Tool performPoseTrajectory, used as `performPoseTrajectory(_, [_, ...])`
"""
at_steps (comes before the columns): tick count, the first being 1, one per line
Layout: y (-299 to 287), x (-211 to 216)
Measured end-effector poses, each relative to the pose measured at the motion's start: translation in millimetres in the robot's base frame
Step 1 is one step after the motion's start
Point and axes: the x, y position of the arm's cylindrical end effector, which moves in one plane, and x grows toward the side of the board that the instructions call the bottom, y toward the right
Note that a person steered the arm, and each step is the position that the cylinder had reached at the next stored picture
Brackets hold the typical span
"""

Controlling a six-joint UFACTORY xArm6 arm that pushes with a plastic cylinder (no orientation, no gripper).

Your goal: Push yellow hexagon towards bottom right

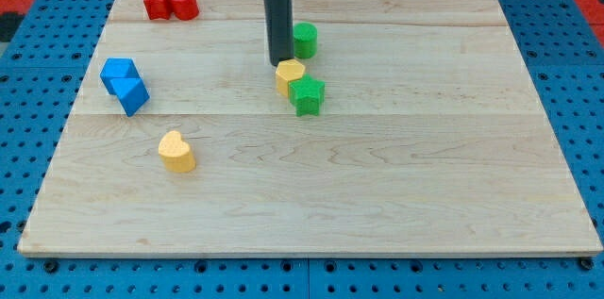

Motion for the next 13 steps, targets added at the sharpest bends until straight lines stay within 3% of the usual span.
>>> performPoseTrajectory(2, [-27,6])
performPoseTrajectory(3, [-5,36])
performPoseTrajectory(4, [16,40])
performPoseTrajectory(5, [0,72])
performPoseTrajectory(7, [106,52])
performPoseTrajectory(9, [161,33])
performPoseTrajectory(11, [203,55])
performPoseTrajectory(12, [210,31])
performPoseTrajectory(13, [235,62])
